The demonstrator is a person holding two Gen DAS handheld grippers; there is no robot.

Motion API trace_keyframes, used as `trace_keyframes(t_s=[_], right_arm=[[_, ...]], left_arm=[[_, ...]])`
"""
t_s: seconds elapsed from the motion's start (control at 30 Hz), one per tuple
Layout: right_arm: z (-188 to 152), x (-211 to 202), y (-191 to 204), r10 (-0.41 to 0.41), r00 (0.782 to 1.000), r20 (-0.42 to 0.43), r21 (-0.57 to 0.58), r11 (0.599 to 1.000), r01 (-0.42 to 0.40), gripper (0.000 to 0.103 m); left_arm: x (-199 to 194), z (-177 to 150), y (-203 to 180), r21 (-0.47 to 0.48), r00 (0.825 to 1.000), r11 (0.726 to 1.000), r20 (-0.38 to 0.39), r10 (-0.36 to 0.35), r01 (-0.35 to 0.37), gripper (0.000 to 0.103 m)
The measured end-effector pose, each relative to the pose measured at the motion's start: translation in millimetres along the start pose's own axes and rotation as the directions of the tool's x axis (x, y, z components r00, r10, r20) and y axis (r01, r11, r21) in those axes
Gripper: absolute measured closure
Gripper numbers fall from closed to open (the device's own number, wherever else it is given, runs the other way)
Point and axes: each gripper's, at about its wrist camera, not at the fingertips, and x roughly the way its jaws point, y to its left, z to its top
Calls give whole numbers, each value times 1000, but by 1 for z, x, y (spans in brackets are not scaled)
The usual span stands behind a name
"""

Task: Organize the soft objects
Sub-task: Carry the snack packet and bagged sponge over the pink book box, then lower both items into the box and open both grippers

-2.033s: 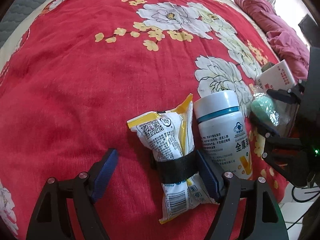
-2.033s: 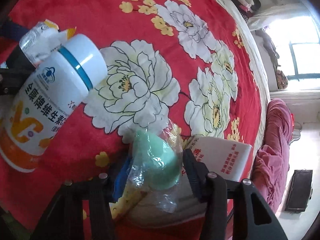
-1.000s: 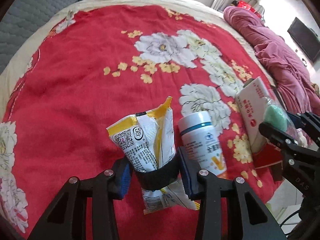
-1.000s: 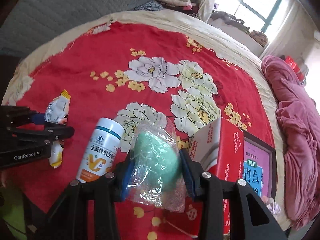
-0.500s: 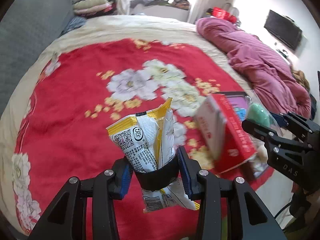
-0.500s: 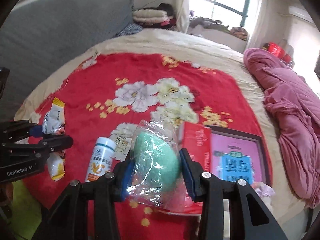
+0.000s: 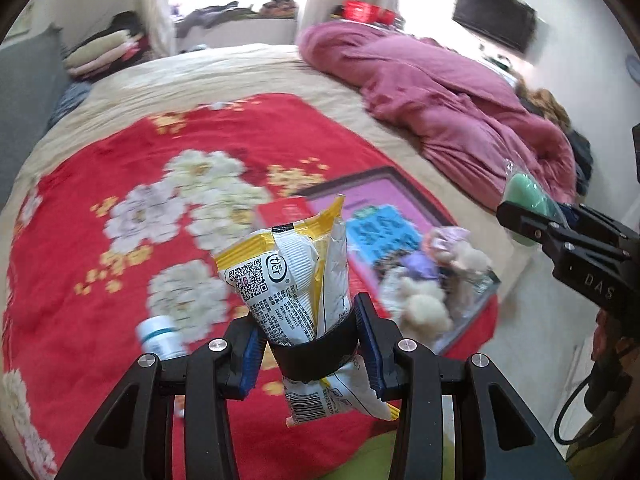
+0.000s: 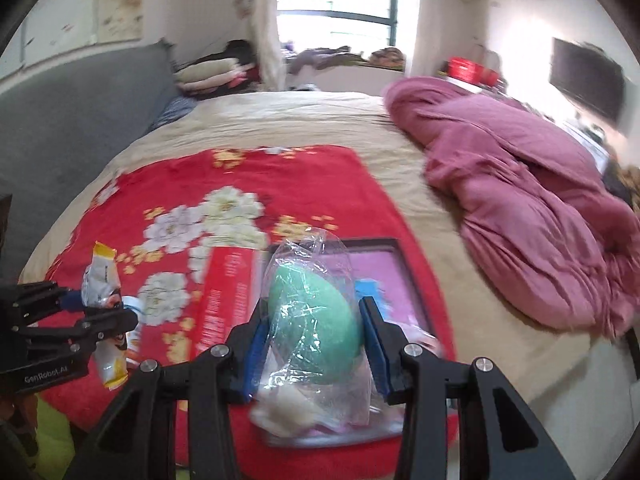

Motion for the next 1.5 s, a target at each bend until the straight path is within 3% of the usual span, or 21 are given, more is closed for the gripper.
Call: trace_keyframes(t_s=[0.3,0.57,0.77,1.07,1.5], right_arm=[[-54,9,-86,-48,995,-90,119,991,58,59],[-84,48,-106,-26,986,-167,143,988,50,59],[-97,78,-112,-11,977,-214,150,988,43,59],[-90,109,-112,2,975,-224,147,989,32,59],[-80,135,-107,12,976,-219,125,992,16,57]], left_arm=[[48,0,-95,118,991,987,-94,-94,105,60],[104,-11,-148,180,973,972,-199,-114,151,60],[139,-14,-148,182,966,974,-243,-87,133,60],[166,2,-135,184,973,979,-225,-45,87,60],[173,3,-127,165,976,982,-209,-59,95,60]])
